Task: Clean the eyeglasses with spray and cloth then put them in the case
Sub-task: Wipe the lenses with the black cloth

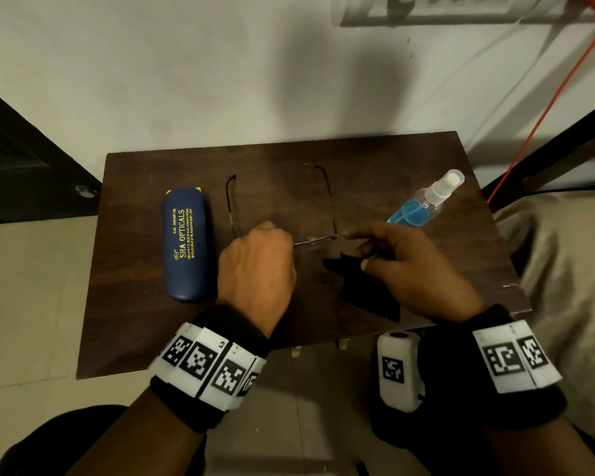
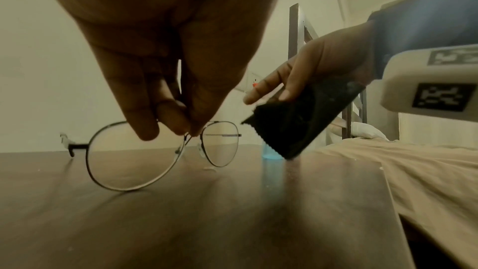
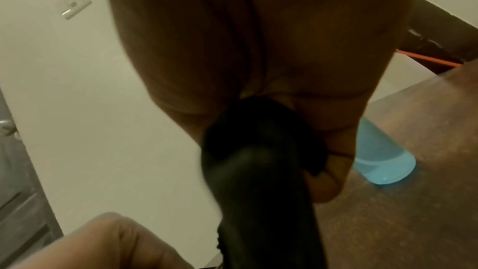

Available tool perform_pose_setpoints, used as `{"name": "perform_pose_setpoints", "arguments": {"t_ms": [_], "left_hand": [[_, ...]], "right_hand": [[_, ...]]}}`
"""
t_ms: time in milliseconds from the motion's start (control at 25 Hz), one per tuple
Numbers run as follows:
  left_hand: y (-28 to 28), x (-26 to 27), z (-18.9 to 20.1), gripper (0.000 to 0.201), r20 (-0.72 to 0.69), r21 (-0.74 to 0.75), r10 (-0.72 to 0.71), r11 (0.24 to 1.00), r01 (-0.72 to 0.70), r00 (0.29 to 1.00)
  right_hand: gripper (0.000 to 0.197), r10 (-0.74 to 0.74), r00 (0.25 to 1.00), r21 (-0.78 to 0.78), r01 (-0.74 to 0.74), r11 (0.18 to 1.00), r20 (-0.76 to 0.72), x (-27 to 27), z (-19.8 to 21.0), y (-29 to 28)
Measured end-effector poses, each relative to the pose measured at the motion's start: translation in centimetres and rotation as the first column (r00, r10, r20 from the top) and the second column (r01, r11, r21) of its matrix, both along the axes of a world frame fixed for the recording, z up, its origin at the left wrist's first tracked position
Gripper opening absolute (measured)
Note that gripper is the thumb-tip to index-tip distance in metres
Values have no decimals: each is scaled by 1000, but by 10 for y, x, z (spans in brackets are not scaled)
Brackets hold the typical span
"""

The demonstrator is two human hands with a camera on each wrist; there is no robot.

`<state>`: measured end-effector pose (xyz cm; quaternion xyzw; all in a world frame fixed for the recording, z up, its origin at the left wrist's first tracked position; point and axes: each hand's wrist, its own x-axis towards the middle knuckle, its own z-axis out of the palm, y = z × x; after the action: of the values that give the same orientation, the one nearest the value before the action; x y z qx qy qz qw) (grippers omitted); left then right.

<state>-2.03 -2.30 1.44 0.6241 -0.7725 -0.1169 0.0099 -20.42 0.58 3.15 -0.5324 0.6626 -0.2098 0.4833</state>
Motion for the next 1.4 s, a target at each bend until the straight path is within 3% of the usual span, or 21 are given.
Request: {"name": "perform_pose_setpoints", "arguments": {"t_ms": [240, 320, 360, 400, 440, 480, 520, 560, 680, 840, 960, 1160, 1280, 1400], "left_hand": [[-1, 1, 0, 15, -8, 4, -33, 999, 33, 999], [-2, 6, 2, 16, -198, -97, -56, 995, 38, 978], [-2, 8, 4, 19, -391, -130, -49, 991, -2, 919], [-2, 8, 7, 23, -624, -78, 5, 995, -68, 781], [-3, 8, 10, 27, -810, 64, 111, 993, -102, 576], [-2, 6, 14, 30, -889, 246, 251, 967, -64, 383], [0, 4, 15, 32, -887, 395, 375, 919, 21, 271], [1, 3, 14, 35, -860, 481, 445, 870, 106, 251], [6, 2, 6, 28, -844, 504, 421, 834, 224, 332], [9, 1, 4, 20, -850, 483, 406, 854, 191, 334], [12, -4, 12, 21, -854, 489, 436, 858, 156, 284], [28, -31, 20, 36, -822, 566, 530, 804, 183, 209], [37, -63, 21, 40, -795, 605, 573, 773, 191, 201], [38, -97, 18, 39, -782, 617, 578, 771, 158, 232]], "right_hand": [[45, 16, 966, -178, 32, 983, 257, 1, -3, -5], [45, 17, 952, -189, 43, 981, 307, 0, -5, -7], [45, 20, 944, -189, 45, 981, 329, 0, -6, -8], [44, 26, 935, -187, 43, 981, 352, 0, -7, -8], [43, 34, 926, -188, 40, 981, 377, 1, -7, -9], [42, 42, 914, -191, 39, 981, 403, 2, -7, -9], [40, 52, 902, -197, 37, 980, 428, 3, -6, -9], [39, 59, 891, -205, 39, 978, 451, 4, -6, -9], [38, 57, 882, -217, 52, 975, 467, 3, -2, -5], [45, 13, 949, -123, 27, 992, 315, -5, 1, 4], [40, -21, 965, 16, 17, 1000, 262, -18, 5, 16], [11, -247, 902, 2, 264, 965, 354, -49, 15, 30], [22, -383, 822, 75, 389, 918, 422, -69, 18, 42], [28, -455, 831, -7, 483, 876, 320, -97, 10, 49]]}}
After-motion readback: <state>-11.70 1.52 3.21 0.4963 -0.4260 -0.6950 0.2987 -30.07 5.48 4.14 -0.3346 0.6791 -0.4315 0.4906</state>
